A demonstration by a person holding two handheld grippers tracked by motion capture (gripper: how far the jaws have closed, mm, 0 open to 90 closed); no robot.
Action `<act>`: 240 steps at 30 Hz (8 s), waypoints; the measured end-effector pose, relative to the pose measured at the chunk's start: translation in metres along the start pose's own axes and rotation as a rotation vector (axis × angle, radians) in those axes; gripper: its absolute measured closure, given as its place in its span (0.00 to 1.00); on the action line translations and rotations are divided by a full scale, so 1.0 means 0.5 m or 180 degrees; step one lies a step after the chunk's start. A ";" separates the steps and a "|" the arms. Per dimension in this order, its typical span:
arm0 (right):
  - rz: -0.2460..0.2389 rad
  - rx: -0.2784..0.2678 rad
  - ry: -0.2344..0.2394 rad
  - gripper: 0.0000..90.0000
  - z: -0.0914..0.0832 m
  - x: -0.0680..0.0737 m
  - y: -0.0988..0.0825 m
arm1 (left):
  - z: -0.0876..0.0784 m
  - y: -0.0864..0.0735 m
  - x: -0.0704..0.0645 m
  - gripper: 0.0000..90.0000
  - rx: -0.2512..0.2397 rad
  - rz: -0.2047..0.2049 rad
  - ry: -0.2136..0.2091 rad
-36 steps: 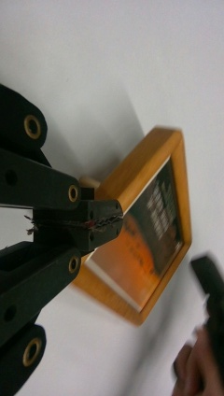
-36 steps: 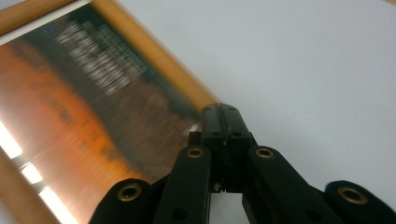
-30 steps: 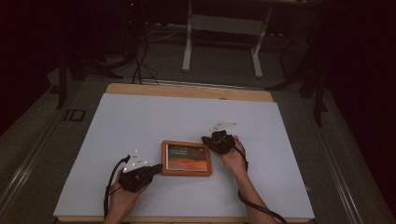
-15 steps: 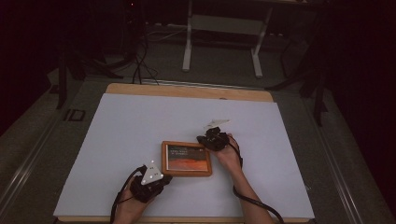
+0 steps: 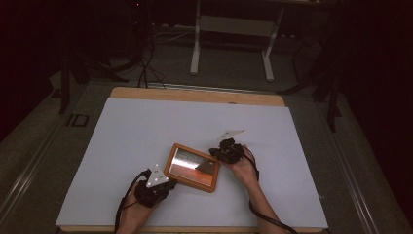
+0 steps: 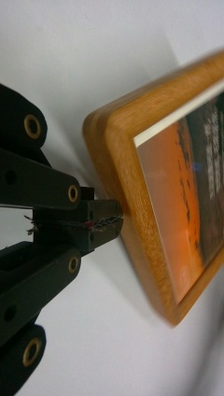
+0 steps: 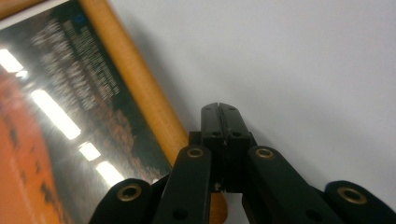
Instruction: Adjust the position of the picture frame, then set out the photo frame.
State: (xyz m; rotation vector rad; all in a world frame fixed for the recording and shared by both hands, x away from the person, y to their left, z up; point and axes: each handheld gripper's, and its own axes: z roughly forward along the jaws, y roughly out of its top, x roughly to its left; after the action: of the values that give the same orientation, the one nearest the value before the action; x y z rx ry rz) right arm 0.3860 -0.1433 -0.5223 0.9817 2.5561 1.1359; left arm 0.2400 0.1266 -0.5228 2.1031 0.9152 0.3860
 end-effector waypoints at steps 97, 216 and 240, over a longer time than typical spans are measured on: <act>-0.0349 0.0160 -0.0107 0.96 -0.102 0.079 -0.117 | 0.064 0.094 0.127 0.90 -0.0041 -0.0417 0.0132; 0.0075 -0.0220 -0.0525 1.00 -0.006 -0.054 0.010 | 0.088 0.116 0.007 0.50 -0.0155 -0.1161 -0.0620; -0.0065 -0.0412 -0.0596 0.80 -0.136 -0.043 -0.025 | 0.095 0.198 -0.013 0.75 -0.0191 -0.0983 -0.0600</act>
State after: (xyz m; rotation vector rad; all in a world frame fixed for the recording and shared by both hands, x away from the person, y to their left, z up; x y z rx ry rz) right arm 0.3687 -0.2038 -0.4863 0.9789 2.3109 1.1307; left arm 0.3086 0.0538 -0.4770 1.8683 1.0795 0.0534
